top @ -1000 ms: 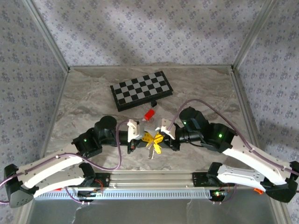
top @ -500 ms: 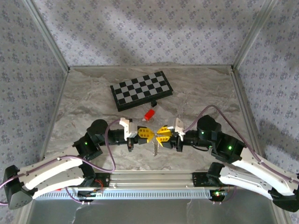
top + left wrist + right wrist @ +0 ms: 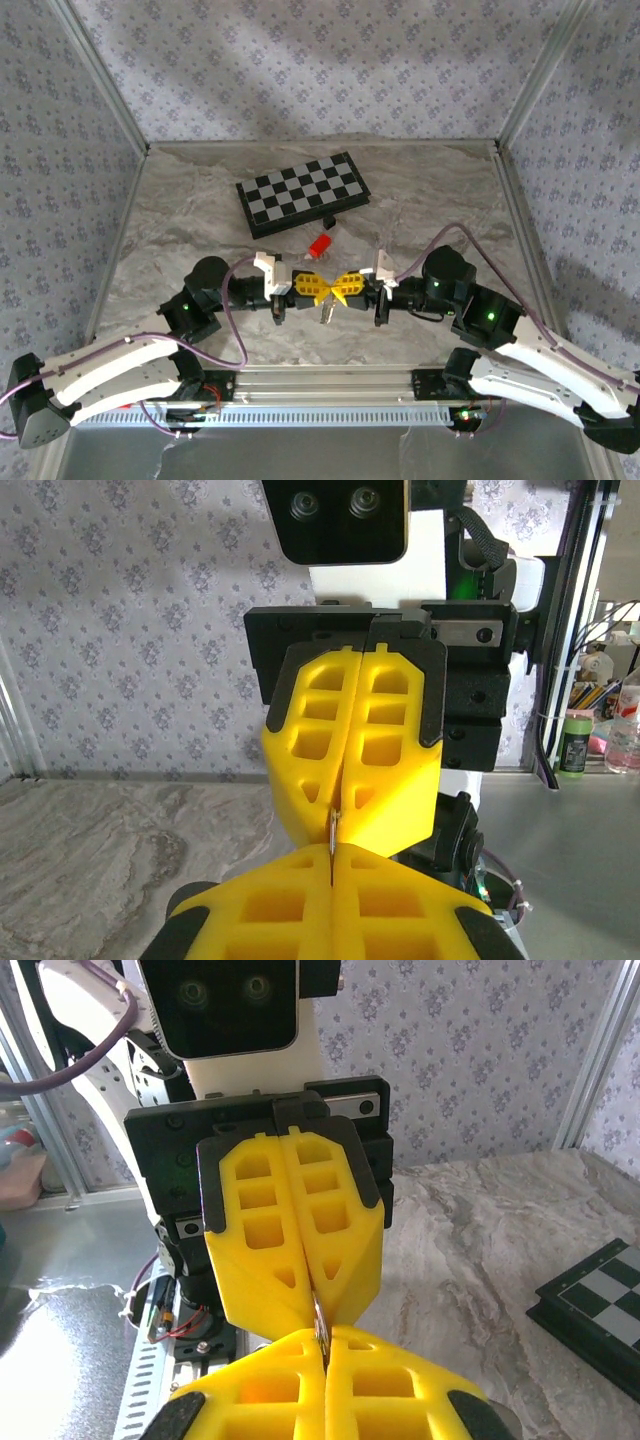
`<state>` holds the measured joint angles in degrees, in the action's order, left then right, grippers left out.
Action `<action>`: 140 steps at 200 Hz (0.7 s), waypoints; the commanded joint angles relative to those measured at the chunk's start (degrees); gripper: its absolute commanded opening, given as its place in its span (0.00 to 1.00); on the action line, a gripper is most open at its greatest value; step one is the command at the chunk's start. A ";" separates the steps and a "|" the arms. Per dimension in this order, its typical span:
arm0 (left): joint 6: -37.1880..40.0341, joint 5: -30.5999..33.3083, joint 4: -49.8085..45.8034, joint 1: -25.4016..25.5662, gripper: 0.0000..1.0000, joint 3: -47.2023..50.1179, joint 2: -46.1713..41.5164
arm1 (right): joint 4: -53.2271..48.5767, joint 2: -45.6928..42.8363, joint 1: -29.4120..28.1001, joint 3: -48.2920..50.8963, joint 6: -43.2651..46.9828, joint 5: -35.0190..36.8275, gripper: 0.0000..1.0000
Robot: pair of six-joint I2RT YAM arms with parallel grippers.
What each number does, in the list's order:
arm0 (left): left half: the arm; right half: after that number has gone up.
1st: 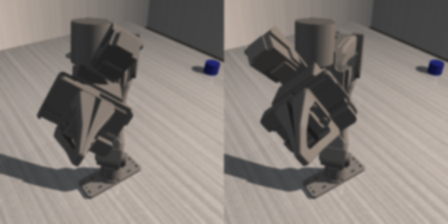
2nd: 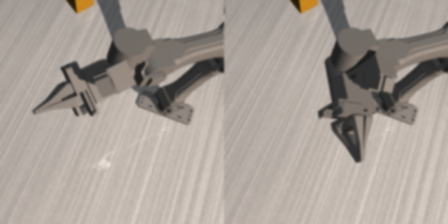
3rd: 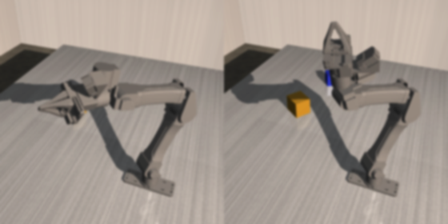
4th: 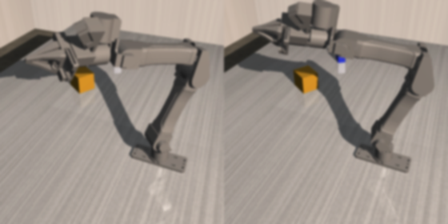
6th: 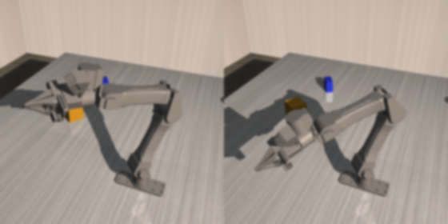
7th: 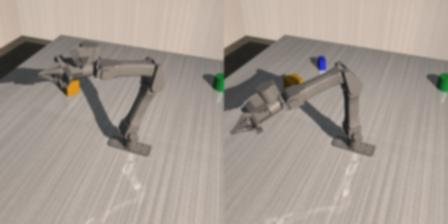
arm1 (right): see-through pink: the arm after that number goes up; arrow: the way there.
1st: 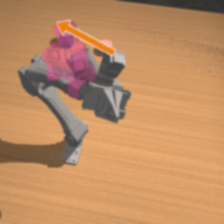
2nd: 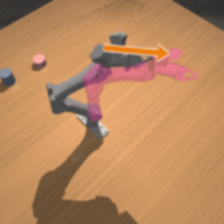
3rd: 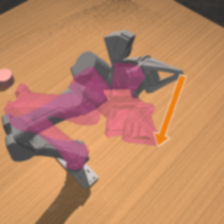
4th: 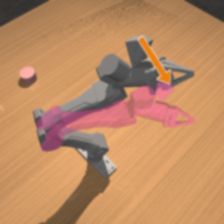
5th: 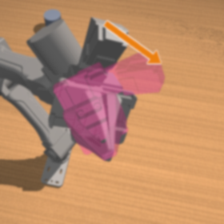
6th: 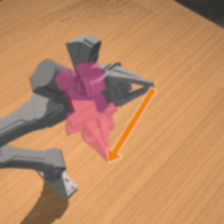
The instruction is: Put the keys on the keyring
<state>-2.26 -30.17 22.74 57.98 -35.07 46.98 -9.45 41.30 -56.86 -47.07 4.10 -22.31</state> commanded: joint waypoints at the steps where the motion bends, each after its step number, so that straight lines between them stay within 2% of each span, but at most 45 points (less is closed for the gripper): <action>1: -0.25 -1.69 2.15 0.30 0.00 -0.68 -0.27 | -0.40 0.37 0.26 -0.63 0.33 0.55 0.00; 31: 3.46 1.03 -7.66 0.30 0.00 -3.76 -0.33 | -8.15 1.99 0.17 -4.41 2.85 2.72 0.00; 50: 7.11 4.06 -15.72 0.30 0.13 -5.50 -0.81 | -15.53 4.55 0.15 -8.53 4.87 3.57 0.00; 70: 10.41 5.47 -23.05 0.30 0.14 -7.69 -0.13 | -22.97 8.05 -0.17 -13.08 7.41 3.74 0.00; 92: 10.50 5.13 -23.40 0.30 0.14 -7.91 0.37 | -28.12 11.44 -1.08 -16.12 9.01 3.11 0.00; 120: 10.31 4.73 -22.84 0.30 0.11 -7.95 1.05 | -28.91 13.72 -1.98 -17.34 10.01 1.68 0.00; 140: 10.14 4.18 -22.74 0.30 0.03 -8.11 1.18 | -27.87 13.61 -2.20 -17.19 10.05 0.83 0.00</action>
<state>7.01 -25.47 -0.71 58.04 -41.23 47.94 -35.73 54.89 -58.04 -62.52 12.51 -19.51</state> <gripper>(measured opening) 0.074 0.050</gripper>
